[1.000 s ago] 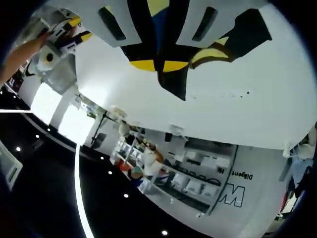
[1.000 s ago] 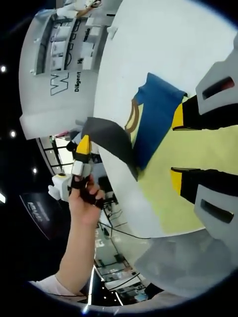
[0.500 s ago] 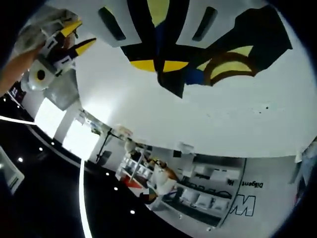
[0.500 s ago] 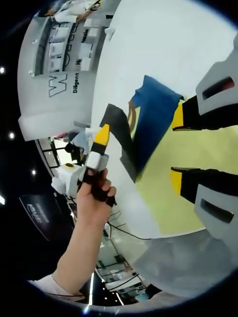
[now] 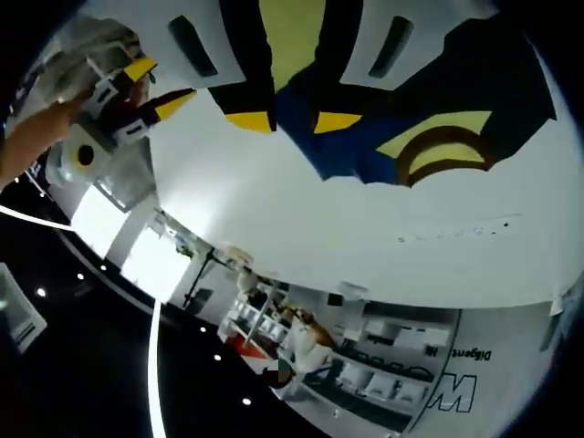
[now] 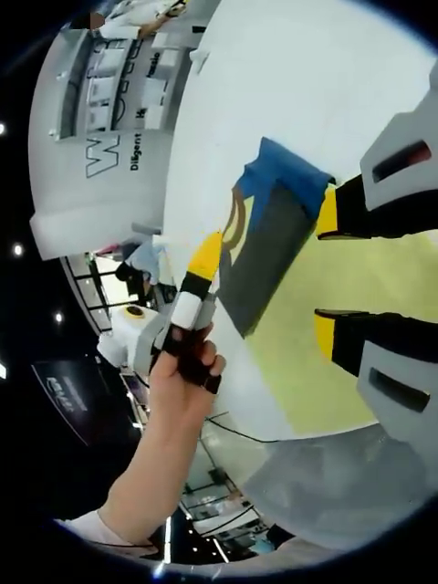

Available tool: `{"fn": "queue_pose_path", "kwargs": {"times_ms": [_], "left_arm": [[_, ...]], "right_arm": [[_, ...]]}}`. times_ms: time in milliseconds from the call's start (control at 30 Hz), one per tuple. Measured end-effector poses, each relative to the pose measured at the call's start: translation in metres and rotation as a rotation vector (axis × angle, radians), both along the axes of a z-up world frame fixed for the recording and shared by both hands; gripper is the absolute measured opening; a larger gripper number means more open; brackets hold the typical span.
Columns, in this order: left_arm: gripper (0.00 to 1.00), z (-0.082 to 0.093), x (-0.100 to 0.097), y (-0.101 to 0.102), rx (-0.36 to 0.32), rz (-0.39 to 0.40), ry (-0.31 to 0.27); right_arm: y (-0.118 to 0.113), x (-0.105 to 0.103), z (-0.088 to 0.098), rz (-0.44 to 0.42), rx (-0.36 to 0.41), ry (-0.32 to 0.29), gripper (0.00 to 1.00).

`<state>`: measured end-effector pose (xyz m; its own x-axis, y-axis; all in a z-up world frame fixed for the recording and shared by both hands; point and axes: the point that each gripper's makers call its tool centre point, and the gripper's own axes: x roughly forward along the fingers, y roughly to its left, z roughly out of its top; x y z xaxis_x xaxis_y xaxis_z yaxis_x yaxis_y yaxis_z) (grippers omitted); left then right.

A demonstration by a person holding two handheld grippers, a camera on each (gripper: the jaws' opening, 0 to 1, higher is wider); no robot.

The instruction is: Fold the garment on the visible template until the final outline fits inside the template.

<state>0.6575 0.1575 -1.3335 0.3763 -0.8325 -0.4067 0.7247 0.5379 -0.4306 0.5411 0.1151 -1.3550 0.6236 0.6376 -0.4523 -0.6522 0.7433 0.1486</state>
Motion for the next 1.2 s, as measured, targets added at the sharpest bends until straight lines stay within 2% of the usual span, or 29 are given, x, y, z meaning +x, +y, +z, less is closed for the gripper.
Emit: {"fn": "queue_pose_path", "kwargs": {"times_ms": [133,400,700,833,900,1067,1167,1200], "left_arm": [[0.13,0.003,-0.008,0.029,0.007,0.013,-0.012],[0.14,-0.005,-0.032,0.098,0.071,0.037,-0.041],[0.16,-0.014,-0.071,0.146,0.129,0.012,-0.071],[0.18,-0.020,-0.094,0.162,0.171,-0.044,-0.107],[0.19,-0.024,-0.110,0.170,0.204,-0.100,-0.123],[0.19,-0.030,-0.144,0.186,0.227,-0.163,-0.117],[0.19,-0.041,-0.169,0.197,0.316,-0.265,-0.135],[0.19,-0.043,-0.175,0.198,0.317,-0.281,-0.130]], "right_arm": [[0.003,0.002,-0.002,0.007,-0.008,0.003,0.27],[0.007,-0.001,-0.009,0.037,-0.029,0.014,0.27],[0.014,-0.015,-0.015,0.121,-0.087,0.010,0.28],[0.017,-0.028,-0.020,0.192,-0.124,0.010,0.30],[0.017,-0.036,-0.023,0.230,-0.139,0.014,0.30],[0.013,-0.057,-0.028,0.335,-0.186,0.009,0.29],[0.007,-0.072,-0.032,0.394,-0.221,0.011,0.29],[0.004,-0.076,-0.033,0.417,-0.249,-0.001,0.28]]}}
